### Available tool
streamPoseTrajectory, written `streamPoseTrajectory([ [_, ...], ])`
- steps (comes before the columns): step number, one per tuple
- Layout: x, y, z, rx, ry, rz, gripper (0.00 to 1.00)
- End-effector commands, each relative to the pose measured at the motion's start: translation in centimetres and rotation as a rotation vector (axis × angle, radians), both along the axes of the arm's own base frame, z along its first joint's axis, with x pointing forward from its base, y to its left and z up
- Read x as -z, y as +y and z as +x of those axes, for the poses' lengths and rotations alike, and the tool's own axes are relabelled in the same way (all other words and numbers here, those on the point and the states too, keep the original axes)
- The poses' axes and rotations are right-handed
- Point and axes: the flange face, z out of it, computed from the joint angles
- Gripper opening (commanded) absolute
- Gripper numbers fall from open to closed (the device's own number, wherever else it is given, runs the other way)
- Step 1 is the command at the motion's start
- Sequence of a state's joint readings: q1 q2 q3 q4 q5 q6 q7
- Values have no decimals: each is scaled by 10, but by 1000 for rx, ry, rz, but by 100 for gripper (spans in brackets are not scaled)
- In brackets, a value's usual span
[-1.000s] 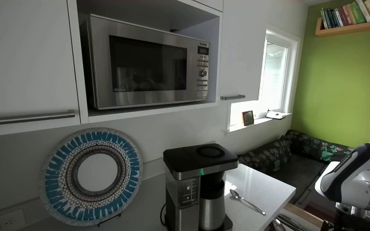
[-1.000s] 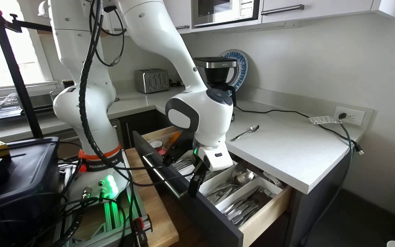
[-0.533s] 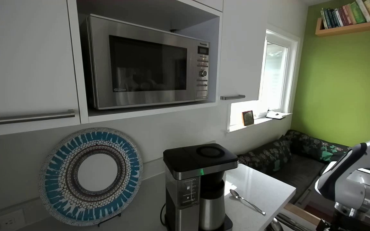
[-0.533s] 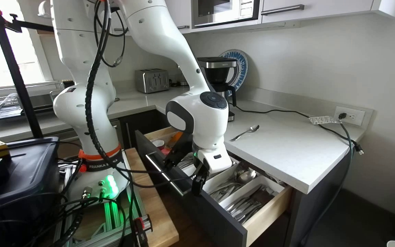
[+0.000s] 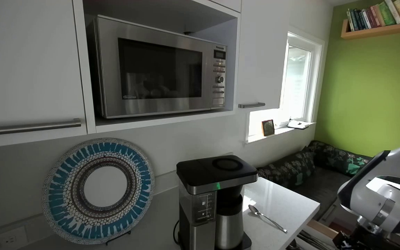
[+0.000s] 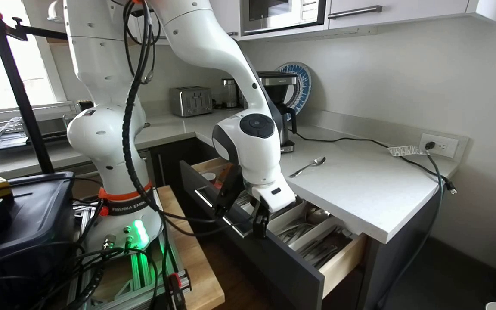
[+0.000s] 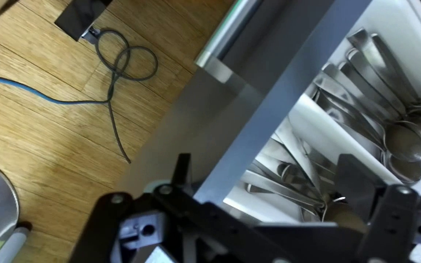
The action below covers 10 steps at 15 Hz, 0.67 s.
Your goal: Remove one spoon from the open drawer and close the drawer
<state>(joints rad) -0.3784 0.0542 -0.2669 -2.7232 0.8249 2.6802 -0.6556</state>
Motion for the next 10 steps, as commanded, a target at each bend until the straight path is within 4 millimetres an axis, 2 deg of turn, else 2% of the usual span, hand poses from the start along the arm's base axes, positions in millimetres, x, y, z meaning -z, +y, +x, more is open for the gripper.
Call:
streamPoseTrajectory([
  [1, -3, 1, 8, -20, -82, -16, 100],
  [10, -5, 10, 31, -118, -247, -27, 100],
])
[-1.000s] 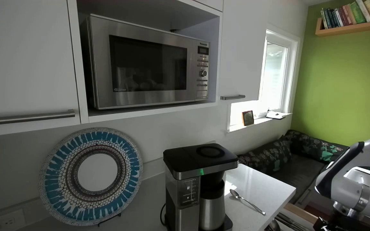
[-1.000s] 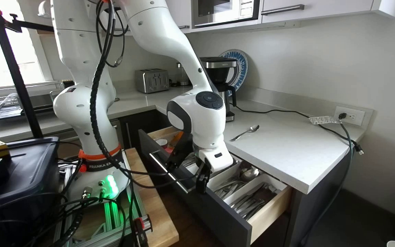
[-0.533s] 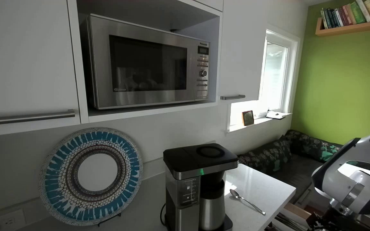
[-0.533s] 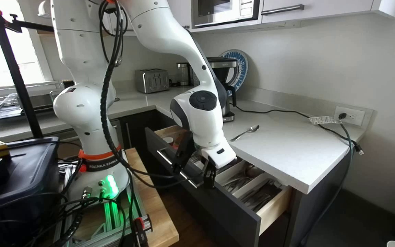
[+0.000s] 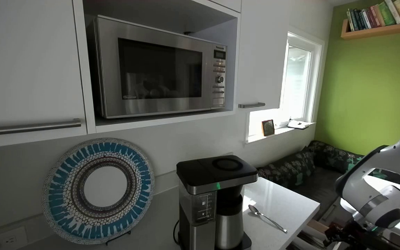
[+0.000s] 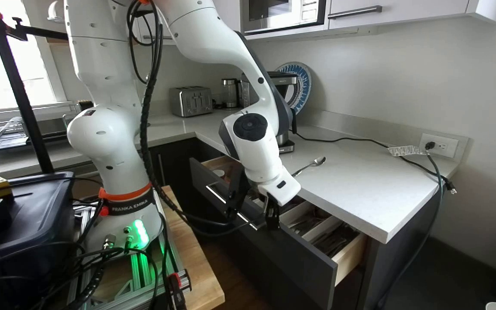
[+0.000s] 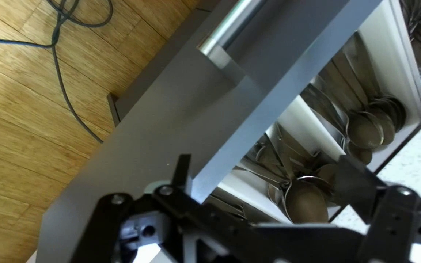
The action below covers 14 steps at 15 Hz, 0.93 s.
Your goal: Remove one spoon from the open drawer and close the drawer
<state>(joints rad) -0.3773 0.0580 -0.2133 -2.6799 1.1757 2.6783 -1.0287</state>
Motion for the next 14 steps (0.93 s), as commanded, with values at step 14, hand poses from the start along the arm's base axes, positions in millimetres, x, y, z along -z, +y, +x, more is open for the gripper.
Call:
streamPoseTrajectory([
  [14, -10, 13, 36, -174, -115, -68, 100],
])
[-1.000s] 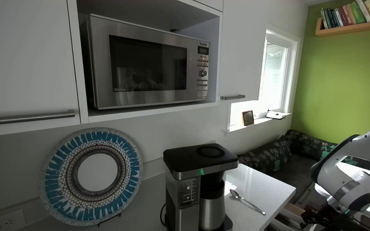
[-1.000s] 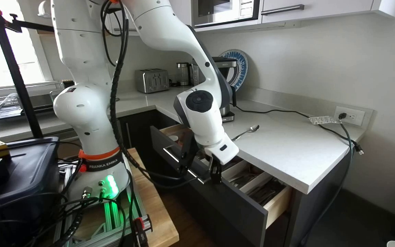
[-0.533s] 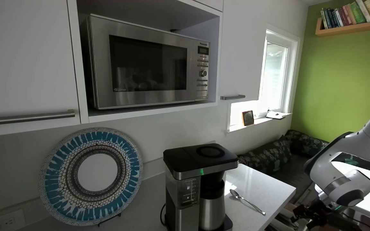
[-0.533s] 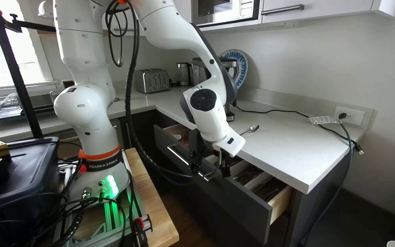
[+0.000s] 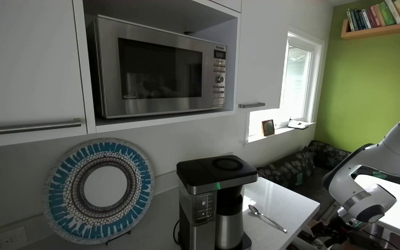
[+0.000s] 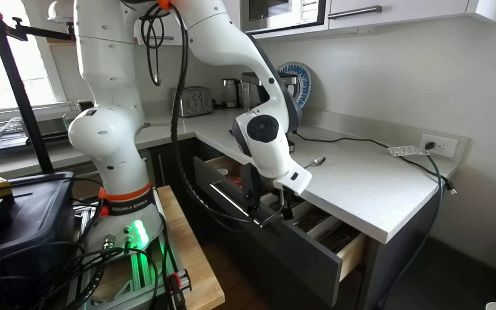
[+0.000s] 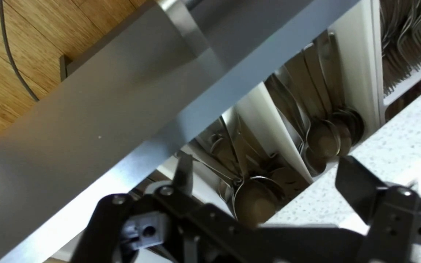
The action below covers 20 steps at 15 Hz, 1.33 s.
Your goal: Remove one spoon from the open drawer and close the drawer
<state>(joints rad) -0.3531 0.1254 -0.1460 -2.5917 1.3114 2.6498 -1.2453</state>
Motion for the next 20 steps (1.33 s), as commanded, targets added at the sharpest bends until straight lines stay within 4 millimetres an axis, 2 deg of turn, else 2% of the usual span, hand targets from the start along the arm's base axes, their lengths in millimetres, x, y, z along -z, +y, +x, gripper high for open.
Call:
streamPoseTrajectory([
  [1, -18, -8, -11, -6, -7, -52, 100],
  [4, -26, -12, -23, -23, 36, -90, 100],
  [9, -6, -9, -35, -82, 199, -89, 100],
  [11, -6, -7, -36, -92, 208, -88, 100],
  [17, -5, 5, -19, -107, 133, -59, 100],
  [20, 3, 11, -10, -117, 124, -46, 100],
])
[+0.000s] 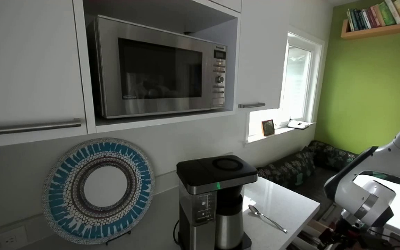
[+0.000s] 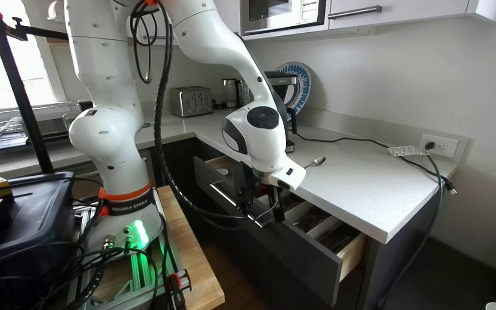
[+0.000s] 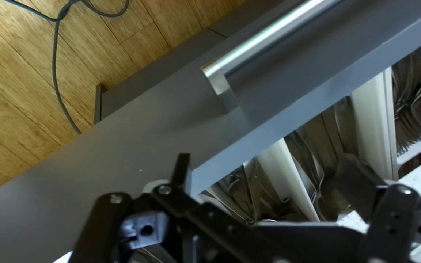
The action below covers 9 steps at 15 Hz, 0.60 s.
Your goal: Remove one spoon from the open drawer and close the drawer
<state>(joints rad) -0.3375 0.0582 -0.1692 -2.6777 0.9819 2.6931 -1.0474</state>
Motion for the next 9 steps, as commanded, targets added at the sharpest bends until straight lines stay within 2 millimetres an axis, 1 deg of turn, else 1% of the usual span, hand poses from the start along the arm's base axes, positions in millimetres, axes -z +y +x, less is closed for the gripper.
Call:
streamPoseTrajectory([
  [1, 12, 6, 9, -20, -6, 29, 100],
  [5, 19, 7, 17, -35, -3, 25, 100],
  [9, 15, 10, 26, -56, -70, 30, 100],
])
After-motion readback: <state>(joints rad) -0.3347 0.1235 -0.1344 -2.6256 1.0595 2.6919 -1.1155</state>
